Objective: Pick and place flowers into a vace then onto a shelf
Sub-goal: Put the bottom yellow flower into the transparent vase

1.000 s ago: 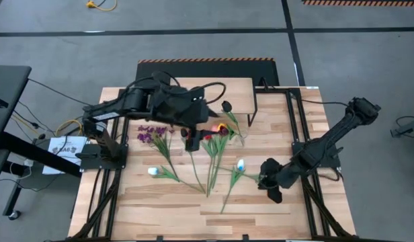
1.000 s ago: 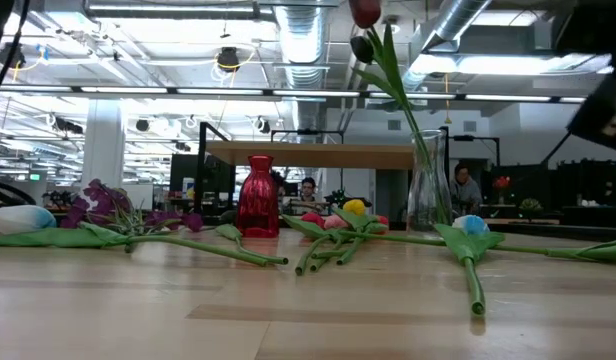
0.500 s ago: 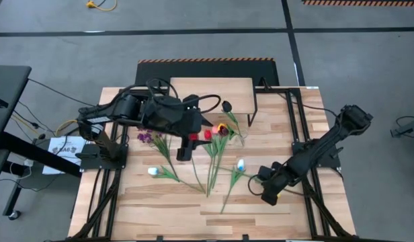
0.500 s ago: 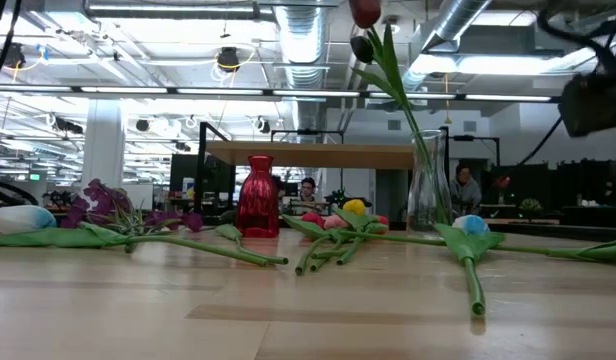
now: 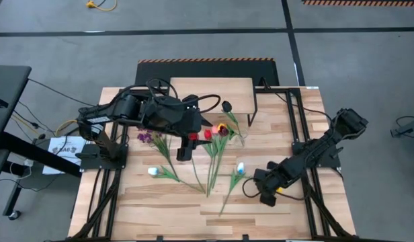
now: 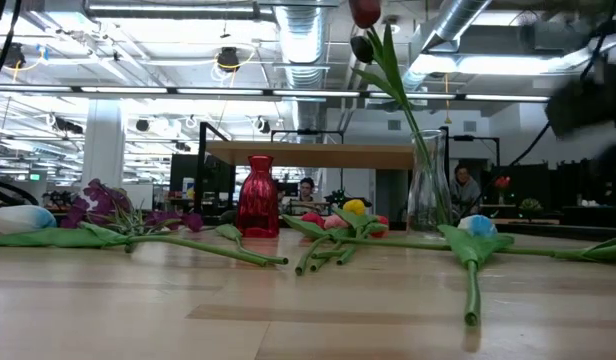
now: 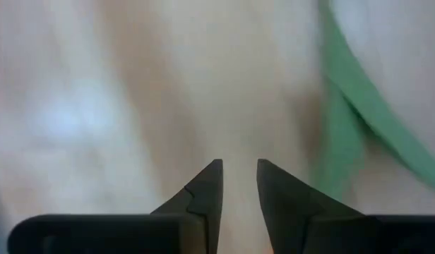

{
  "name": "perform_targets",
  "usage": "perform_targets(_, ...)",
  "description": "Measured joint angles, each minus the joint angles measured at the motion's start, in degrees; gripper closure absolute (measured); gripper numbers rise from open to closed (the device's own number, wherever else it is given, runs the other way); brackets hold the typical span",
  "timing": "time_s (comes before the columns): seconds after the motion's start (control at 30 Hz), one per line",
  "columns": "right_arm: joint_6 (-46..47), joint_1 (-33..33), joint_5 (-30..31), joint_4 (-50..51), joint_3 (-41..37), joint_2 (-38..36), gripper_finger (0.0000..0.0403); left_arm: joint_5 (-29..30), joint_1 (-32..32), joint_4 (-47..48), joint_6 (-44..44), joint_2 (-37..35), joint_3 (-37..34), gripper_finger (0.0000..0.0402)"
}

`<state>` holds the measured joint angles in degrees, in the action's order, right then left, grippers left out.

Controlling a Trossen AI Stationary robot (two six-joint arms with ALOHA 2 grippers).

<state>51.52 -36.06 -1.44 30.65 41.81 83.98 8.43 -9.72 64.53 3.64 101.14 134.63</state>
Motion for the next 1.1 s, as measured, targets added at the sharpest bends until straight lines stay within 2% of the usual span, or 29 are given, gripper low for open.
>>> perform_targets(0.2,-8.26,-0.94,7.09,3.97,6.25,-2.59,0.0321,-0.01,0.01,1.13,-0.05,0.04,-0.01,0.0168)
perform_targets(0.33,-6.85,-0.68,9.44,16.19,8.22,-2.7,0.0321,-0.02,0.0,1.13,-0.42,0.07,-0.02,0.0168)
perform_targets(0.43,-5.12,-0.25,9.33,20.29,7.93,-2.6,0.0321,-0.02,0.0,1.45,-0.7,0.07,-0.02,0.0168)
perform_targets(0.93,-1.22,0.09,4.57,13.21,1.11,-2.52,0.0321,-0.02,-0.02,1.86,-2.51,0.07,-0.02,0.0168)
perform_targets(1.1,-0.49,0.09,2.72,10.16,-0.92,-0.5,0.0321,-0.05,-0.02,1.86,-2.51,0.07,-0.02,0.0168)
